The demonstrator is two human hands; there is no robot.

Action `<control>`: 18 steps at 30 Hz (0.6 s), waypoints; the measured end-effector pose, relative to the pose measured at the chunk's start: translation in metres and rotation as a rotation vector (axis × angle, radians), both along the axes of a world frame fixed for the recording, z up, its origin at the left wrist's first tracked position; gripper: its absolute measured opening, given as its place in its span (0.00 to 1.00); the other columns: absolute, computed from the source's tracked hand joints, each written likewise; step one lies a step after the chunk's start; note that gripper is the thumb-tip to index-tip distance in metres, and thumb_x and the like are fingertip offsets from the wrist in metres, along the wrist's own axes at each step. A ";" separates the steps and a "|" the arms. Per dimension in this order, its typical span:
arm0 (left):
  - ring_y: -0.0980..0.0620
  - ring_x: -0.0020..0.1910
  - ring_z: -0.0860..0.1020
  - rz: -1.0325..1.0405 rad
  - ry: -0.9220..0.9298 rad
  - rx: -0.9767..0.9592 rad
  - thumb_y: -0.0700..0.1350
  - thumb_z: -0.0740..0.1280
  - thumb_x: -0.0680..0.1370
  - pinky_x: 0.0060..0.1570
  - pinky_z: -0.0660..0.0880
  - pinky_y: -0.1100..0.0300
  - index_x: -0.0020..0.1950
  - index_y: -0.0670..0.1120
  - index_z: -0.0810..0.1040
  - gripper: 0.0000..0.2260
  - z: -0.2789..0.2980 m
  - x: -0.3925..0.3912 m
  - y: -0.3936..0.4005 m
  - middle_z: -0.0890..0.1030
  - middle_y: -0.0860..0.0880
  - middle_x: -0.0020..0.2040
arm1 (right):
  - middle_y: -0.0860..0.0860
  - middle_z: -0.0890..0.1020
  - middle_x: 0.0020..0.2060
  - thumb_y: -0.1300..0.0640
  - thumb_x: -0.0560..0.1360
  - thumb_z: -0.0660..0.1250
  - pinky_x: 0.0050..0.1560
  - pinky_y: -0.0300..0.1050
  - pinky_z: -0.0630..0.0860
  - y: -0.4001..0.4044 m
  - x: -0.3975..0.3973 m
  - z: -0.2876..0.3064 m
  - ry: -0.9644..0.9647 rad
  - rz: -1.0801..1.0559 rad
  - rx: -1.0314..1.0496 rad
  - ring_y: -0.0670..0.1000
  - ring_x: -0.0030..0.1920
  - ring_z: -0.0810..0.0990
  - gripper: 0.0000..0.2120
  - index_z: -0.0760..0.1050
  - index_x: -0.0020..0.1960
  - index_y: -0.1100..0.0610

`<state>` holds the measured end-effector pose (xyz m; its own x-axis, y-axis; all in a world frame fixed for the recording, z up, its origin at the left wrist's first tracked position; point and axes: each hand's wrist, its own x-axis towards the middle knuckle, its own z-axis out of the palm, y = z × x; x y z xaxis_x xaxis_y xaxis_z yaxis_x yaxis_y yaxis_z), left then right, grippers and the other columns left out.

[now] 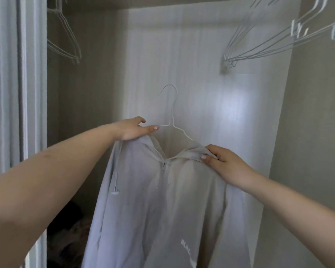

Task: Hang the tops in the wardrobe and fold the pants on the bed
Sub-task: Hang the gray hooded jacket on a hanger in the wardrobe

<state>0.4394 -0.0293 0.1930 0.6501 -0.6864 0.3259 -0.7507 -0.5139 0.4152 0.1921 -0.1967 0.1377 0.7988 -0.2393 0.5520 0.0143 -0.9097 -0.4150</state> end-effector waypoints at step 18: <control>0.73 0.49 0.73 -0.287 0.115 -0.708 0.52 0.67 0.77 0.47 0.67 0.78 0.55 0.60 0.72 0.08 0.050 -0.034 -0.013 0.73 0.66 0.51 | 0.59 0.82 0.46 0.60 0.77 0.61 0.48 0.49 0.77 0.065 0.089 0.145 -0.287 0.122 0.648 0.57 0.43 0.81 0.07 0.77 0.46 0.58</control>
<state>0.4058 -0.0427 0.2428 0.5350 -0.4863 0.6909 -0.7463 0.1112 0.6563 0.2811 -0.1319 0.2830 0.6852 -0.5085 0.5215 0.2894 -0.4670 -0.8356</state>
